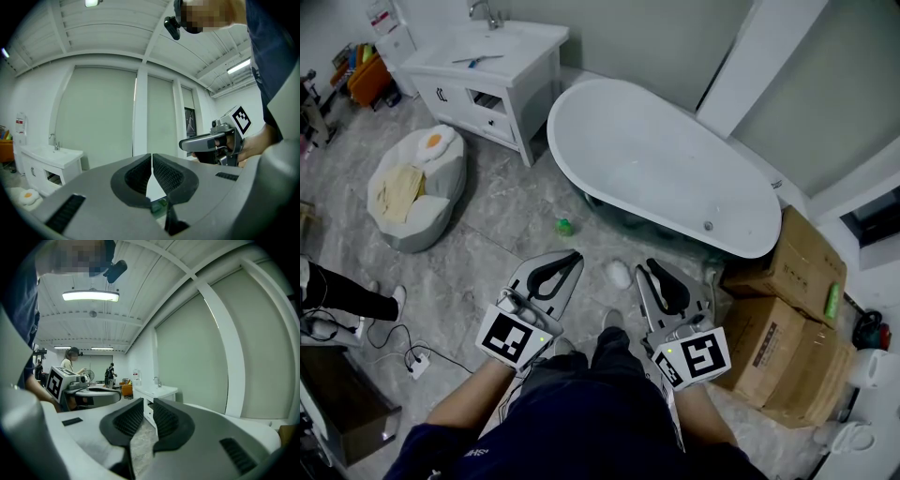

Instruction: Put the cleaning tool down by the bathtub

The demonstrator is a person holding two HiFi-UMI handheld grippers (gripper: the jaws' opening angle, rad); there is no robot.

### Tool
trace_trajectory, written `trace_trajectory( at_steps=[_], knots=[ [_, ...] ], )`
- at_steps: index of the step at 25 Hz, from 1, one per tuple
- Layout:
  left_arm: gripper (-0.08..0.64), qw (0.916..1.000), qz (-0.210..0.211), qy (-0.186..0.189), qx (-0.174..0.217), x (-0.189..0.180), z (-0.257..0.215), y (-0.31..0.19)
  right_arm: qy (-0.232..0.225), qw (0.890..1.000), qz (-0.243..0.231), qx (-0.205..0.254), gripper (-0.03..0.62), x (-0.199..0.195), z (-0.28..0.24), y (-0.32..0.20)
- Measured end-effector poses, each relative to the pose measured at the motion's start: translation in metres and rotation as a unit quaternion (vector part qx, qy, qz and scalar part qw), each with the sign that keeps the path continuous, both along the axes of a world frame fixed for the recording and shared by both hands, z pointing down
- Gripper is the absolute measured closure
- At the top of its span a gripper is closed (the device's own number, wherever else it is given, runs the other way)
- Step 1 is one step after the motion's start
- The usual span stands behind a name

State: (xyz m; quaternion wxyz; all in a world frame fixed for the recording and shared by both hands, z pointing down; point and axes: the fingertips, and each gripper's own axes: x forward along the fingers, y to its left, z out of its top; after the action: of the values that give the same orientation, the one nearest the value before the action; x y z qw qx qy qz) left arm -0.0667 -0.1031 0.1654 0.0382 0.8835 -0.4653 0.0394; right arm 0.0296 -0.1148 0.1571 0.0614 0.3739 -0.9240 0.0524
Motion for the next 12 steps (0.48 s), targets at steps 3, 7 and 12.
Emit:
trace_trajectory(
  at_steps=[3,7,12],
  knots=[
    [0.526,1.0000,0.000,-0.001,0.001,-0.0007,-0.0011,-0.0014,-0.002,1.000,-0.001,0.002,0.541,-0.0026,-0.0019,-0.0007],
    [0.526,1.0000,0.001,-0.001,0.002,-0.0015,-0.0002,-0.0004,-0.003,1.000,-0.005,0.003,0.569,-0.0061,-0.0016,0.0012],
    [0.526,1.0000,0.001,-0.002,0.002,-0.0020,-0.0008,-0.0010,-0.004,1.000,-0.011,0.001,0.586,-0.0091,-0.0005,0.0025]
  ],
)
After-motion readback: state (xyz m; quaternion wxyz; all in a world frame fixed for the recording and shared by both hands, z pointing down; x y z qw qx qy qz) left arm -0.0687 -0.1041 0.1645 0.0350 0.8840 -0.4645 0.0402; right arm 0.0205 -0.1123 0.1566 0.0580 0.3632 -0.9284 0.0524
